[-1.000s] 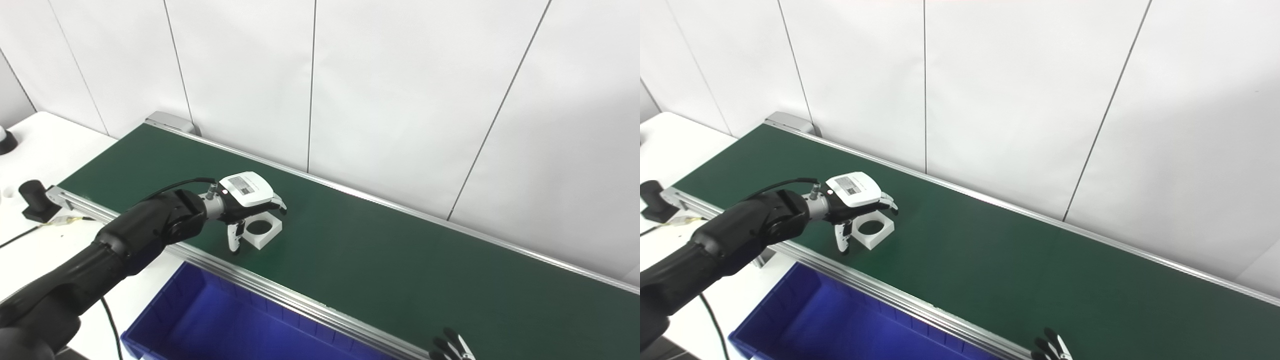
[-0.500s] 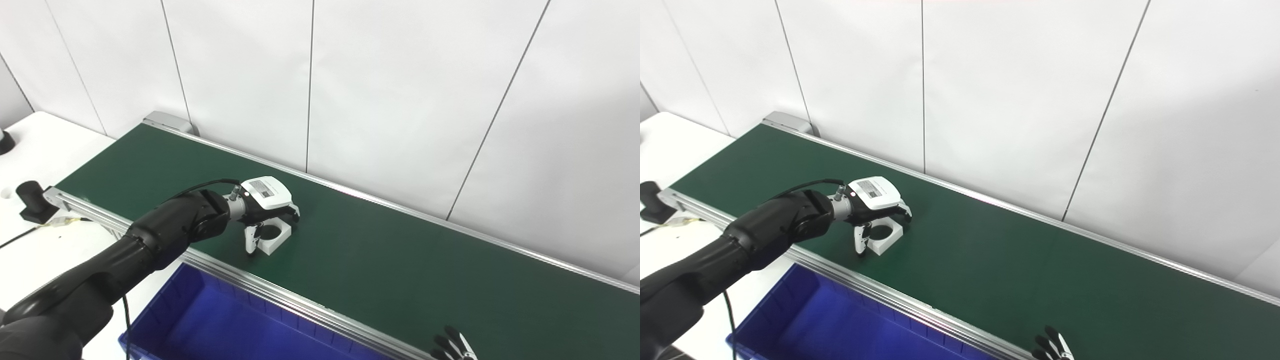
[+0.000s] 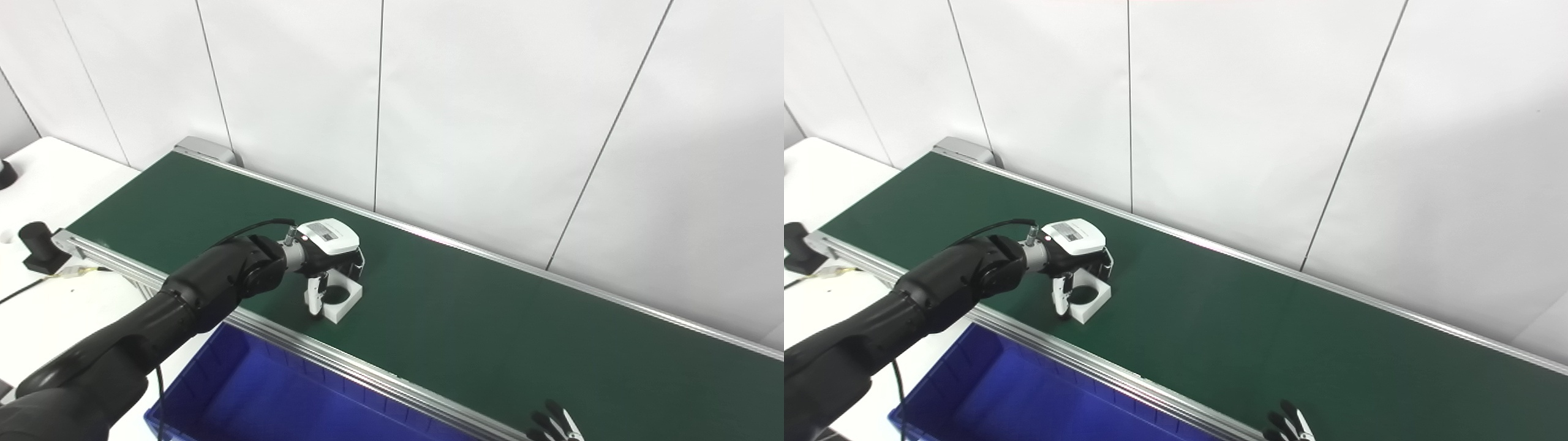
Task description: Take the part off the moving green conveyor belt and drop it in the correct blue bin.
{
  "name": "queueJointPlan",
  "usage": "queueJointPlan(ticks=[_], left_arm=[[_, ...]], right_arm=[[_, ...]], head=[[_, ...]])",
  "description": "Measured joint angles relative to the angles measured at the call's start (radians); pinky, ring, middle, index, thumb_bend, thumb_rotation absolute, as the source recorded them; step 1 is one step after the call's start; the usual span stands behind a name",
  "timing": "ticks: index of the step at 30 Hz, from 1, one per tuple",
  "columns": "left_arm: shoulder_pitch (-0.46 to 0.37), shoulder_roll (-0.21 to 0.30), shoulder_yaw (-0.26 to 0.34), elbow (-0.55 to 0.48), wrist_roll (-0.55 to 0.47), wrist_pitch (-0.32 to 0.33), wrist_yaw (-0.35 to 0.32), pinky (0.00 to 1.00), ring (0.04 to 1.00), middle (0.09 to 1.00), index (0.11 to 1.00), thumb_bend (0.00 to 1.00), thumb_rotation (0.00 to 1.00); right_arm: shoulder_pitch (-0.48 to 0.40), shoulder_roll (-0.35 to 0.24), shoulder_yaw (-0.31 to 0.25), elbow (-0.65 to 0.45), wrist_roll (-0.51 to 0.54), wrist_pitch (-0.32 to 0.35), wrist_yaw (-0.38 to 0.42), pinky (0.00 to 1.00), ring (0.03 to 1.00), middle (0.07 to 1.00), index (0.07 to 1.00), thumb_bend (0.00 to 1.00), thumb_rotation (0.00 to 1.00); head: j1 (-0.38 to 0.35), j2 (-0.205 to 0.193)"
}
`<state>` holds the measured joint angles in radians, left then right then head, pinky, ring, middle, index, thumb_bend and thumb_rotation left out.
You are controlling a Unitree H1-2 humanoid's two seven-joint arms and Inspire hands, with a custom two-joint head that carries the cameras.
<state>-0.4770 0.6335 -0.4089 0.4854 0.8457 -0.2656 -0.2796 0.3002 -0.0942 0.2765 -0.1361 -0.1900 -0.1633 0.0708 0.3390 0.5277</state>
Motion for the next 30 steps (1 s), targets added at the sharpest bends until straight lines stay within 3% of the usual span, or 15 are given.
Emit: queueJointPlan(ticks=[16, 23, 30], left_arm=[[0.070, 0.000, 0.048, -0.069, -0.060, -0.014, 0.025, 0.37, 0.421, 0.492, 0.509, 0.50, 0.00], [0.157, 0.000, 0.117, -0.335, -0.131, -0.014, 0.018, 0.41, 0.416, 0.478, 0.515, 0.50, 0.00], [0.246, -0.001, 0.182, -0.625, -0.209, 0.074, -0.072, 0.42, 0.414, 0.470, 0.529, 0.50, 0.00]], right_arm=[[-0.003, -0.003, -0.002, 0.000, 0.001, -0.001, 0.006, 0.70, 0.804, 0.859, 0.927, 0.45, 0.62], [0.000, -0.004, -0.002, -0.004, 0.000, -0.001, 0.006, 0.70, 0.804, 0.858, 0.930, 0.45, 0.63], [0.012, -0.011, -0.003, -0.016, 0.000, -0.001, 0.008, 0.69, 0.803, 0.859, 0.931, 0.47, 0.64]], head=[[-0.006, 0.003], [-0.018, 0.020], [-0.025, 0.034]])
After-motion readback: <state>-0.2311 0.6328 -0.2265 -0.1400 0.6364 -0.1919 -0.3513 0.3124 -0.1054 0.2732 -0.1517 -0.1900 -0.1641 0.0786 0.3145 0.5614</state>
